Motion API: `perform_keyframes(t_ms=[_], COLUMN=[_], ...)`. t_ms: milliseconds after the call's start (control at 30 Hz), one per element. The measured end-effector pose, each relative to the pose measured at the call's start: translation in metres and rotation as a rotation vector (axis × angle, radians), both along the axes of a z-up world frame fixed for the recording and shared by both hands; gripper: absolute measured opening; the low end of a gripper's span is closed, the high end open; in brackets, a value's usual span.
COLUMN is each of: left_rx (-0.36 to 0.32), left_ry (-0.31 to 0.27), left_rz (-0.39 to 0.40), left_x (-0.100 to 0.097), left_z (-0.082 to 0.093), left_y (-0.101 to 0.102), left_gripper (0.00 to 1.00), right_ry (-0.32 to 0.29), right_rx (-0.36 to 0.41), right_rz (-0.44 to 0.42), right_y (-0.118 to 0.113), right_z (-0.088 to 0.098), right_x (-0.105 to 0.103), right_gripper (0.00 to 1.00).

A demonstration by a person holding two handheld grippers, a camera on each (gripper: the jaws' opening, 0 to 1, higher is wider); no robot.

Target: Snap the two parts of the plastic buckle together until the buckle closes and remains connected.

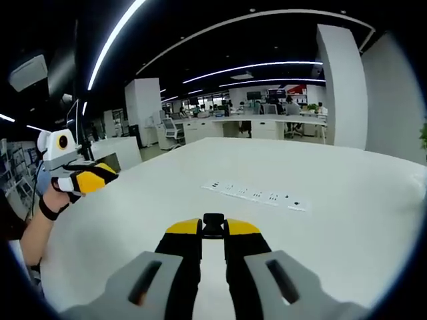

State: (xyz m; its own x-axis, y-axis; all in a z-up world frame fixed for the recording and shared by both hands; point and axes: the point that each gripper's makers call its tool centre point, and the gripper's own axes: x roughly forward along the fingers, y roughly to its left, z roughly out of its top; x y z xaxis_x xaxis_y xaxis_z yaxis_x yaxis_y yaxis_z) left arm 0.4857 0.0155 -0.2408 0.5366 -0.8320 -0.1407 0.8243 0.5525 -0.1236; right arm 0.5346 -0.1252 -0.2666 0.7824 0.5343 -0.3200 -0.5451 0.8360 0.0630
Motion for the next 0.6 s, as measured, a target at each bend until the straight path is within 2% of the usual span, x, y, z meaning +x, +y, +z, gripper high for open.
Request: perform_keyframes(t_ms=[200, 267, 467, 600], left_rx=[0.007, 0.020, -0.002, 0.019], left_ry=[0.001, -0.009, 0.024, 0.033], left_rz=[-0.011, -0.041, -0.050, -0.048], left_x=[-0.013, -0.021, -0.026, -0.031], left_z=[-0.003, -0.006, -0.015, -0.023], left_y=[-0.001, -0.004, -0.001, -0.001], left_gripper=[0.12, 0.12, 0.12, 0.12], right_ry=[-0.003, -0.004, -0.002, -0.005], right_rx=[-0.002, -0.005, -0.001, 0.001], right_rz=[0.015, 0.016, 0.023, 0.031], right_y=[0.005, 0.004, 0.003, 0.002], right_z=[-0.001, -0.002, -0.007, -0.007], right_x=[-0.012, -0.014, -0.024, -0.030], right_gripper=[0.11, 0.11, 0.11, 0.11])
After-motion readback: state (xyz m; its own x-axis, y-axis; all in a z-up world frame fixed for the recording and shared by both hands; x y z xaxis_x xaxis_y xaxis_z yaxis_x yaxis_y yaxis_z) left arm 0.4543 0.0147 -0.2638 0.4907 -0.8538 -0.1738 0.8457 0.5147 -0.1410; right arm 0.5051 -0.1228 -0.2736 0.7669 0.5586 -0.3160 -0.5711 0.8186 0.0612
